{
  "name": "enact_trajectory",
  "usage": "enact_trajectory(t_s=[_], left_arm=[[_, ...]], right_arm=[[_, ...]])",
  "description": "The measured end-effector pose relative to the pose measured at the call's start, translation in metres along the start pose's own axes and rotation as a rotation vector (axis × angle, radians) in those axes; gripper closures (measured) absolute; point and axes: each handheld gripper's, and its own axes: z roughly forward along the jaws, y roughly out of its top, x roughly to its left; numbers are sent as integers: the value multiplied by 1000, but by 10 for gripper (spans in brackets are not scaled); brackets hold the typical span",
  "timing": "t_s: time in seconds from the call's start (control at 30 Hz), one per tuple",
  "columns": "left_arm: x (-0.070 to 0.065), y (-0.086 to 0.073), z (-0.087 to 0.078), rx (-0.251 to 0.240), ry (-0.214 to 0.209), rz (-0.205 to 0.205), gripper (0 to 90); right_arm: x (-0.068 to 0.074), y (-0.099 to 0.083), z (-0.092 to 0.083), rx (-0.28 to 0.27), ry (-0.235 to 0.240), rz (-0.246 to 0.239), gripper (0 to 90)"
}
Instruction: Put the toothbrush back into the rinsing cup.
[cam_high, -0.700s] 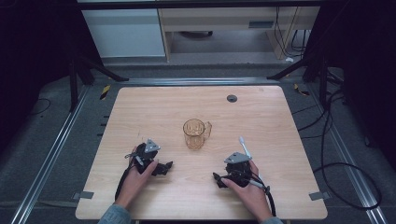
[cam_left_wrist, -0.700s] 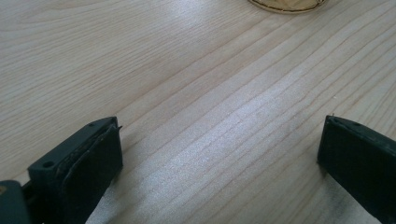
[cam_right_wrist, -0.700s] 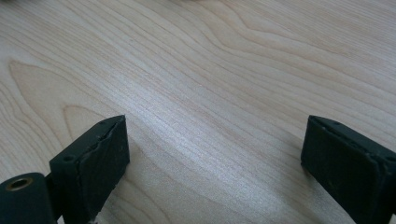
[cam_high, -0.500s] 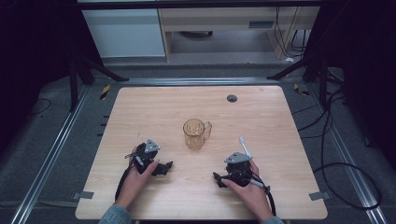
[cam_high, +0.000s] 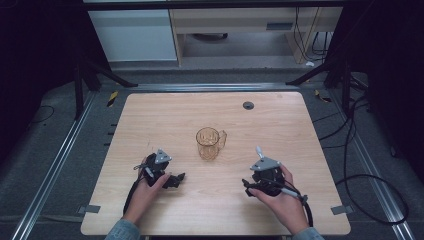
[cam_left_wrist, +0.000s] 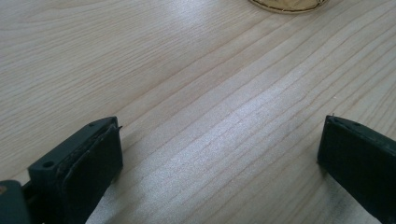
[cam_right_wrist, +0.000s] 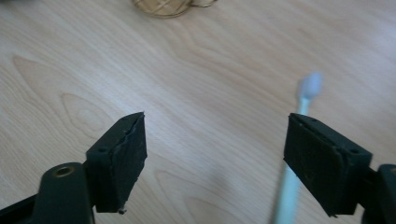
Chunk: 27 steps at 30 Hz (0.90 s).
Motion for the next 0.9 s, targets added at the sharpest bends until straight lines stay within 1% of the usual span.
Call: enact_trajectory(t_s=[0.03, 0.07, 0.13, 0.17, 0.2, 0.23, 0.27, 0.3, 0.37, 0.43, 0.47, 0.5, 0.53, 0.57, 0.6, 0.67, 0.7, 0.73, 0.83, 0.9], left_arm=[[0, 0, 0, 0, 0, 0, 0], [0, 0, 0, 0, 0, 0, 0], [0, 0, 0, 0, 0, 1, 0], [0, 0, 0, 0, 0, 1, 0], [0, 0, 0, 0, 0, 1, 0], [0, 0, 0, 0, 0, 1, 0], [0, 0, 0, 0, 0, 1, 0], [0, 0, 0, 0, 0, 1, 0], [0, 0, 0, 0, -1, 1, 0], [0, 0, 0, 0, -1, 1, 0], [0, 0, 0, 0, -1, 1, 0], [0, 0, 0, 0, -1, 1, 0], [0, 0, 0, 0, -1, 1, 0], [0, 0, 0, 0, -1, 1, 0], [0, 0, 0, 0, -1, 1, 0], [0, 0, 0, 0, -1, 1, 0], [0, 0, 0, 0, -1, 1, 0], [0, 0, 0, 0, -1, 1, 0], [0, 0, 0, 0, -1, 1, 0], [0, 0, 0, 0, -2, 2, 0]], right_arm=[[-4, 2, -6, -4, -5, -1, 318], [-9, 4, -11, -7, -13, 2, 348], [-20, 6, -17, 5, -23, 30, 383], [-20, 6, -17, 5, -23, 30, 383], [-26, 7, -19, 9, -21, 44, 404], [-37, 9, -20, 36, -25, 64, 422], [-37, 9, -20, 36, -25, 64, 422], [-48, 10, -20, 58, -22, 86, 433], [-55, 10, -19, 72, -18, 108, 423], [-60, 11, -18, 82, -12, 121, 413], [-64, 11, -17, 87, -16, 122, 403], [-64, 11, -17, 87, -16, 122, 403], [-68, 13, -15, 90, -18, 121, 383], [-68, 13, -15, 90, -18, 121, 383], [-71, 13, -11, 107, -23, 128, 373], [-71, 13, -9, 112, -24, 124, 379], [-73, 13, -3, 131, -21, 121, 403], [-74, 13, -1, 138, -17, 121, 421], [-78, 13, 8, 168, 0, 151, 461], [-81, 13, 13, 189, 4, 157, 503]])
